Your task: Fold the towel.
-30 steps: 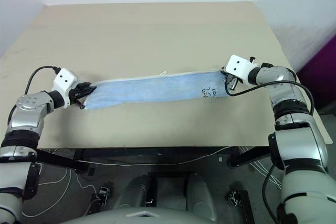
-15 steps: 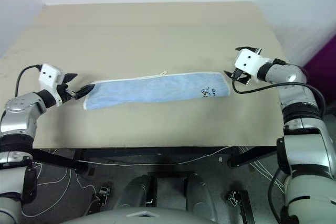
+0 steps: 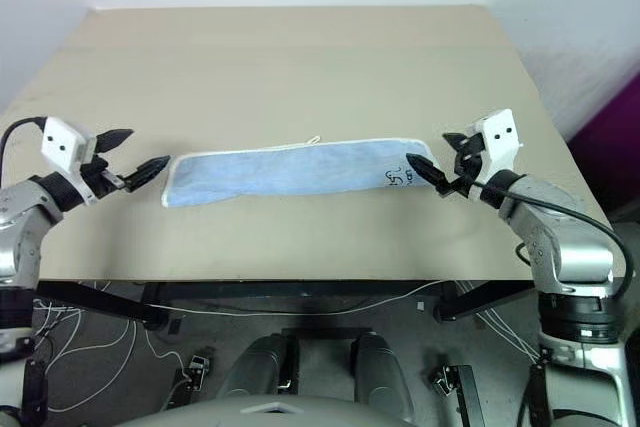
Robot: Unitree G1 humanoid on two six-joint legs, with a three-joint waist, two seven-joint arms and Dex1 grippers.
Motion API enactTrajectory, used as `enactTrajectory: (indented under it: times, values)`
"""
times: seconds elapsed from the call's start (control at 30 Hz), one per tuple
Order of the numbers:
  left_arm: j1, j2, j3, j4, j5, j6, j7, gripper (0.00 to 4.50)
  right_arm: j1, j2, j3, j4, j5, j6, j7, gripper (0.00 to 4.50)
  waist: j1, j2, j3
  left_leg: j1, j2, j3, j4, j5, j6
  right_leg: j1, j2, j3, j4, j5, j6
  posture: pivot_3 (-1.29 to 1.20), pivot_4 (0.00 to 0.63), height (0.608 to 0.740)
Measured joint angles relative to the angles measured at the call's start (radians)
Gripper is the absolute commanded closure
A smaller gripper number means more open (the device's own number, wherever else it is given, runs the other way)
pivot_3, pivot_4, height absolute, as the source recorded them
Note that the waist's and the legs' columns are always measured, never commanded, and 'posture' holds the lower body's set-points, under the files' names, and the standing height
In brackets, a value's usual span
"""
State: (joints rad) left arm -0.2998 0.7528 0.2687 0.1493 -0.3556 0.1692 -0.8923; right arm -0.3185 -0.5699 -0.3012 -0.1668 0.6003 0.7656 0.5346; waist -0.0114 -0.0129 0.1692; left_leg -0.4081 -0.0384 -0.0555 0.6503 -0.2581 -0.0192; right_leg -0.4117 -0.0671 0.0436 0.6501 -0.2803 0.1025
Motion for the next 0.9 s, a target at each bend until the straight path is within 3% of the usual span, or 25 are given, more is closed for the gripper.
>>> enactTrajectory:
  times: [0.13, 0.37, 0.63, 0.9]
  values:
    - [0.023, -0.016, -0.086, -0.112, -0.017, 0.029, -0.063, 0.00, 0.015, 0.153, -0.118, -0.018, 0.212, 0.290, -0.205, 0.04, 0.000, 0.001, 0.000, 0.000, 0.000, 0.000, -0.001, 0.000, 0.000, -0.001, 0.000, 0.000, 0.000, 0.000, 0.000, 0.00, 0.150, 0.740]
    - [0.023, -0.052, -0.141, -0.176, -0.050, 0.081, -0.102, 0.00, 0.018, 0.313, -0.327, -0.037, 0.546, 0.517, -0.553, 0.04, -0.003, 0.001, 0.000, 0.000, 0.000, 0.001, -0.001, 0.000, 0.000, -0.001, 0.000, 0.000, 0.000, 0.000, 0.000, 0.00, 0.150, 0.740]
    - [0.041, -0.085, -0.176, -0.199, -0.051, 0.090, -0.108, 0.00, 0.001, 0.413, -0.351, 0.005, 0.809, 0.445, -0.960, 0.04, -0.006, 0.001, 0.000, 0.000, 0.000, 0.002, -0.001, 0.000, 0.000, -0.001, 0.002, 0.000, 0.000, 0.000, 0.000, 0.00, 0.150, 0.740]
    - [0.065, -0.099, -0.176, -0.239, -0.068, 0.101, -0.090, 0.00, -0.046, 0.411, -0.299, 0.106, 0.815, 0.282, -1.024, 0.04, -0.007, -0.002, -0.002, 0.007, 0.000, 0.002, -0.001, 0.000, 0.001, 0.008, 0.003, -0.001, 0.000, 0.000, 0.000, 0.00, 0.150, 0.740]
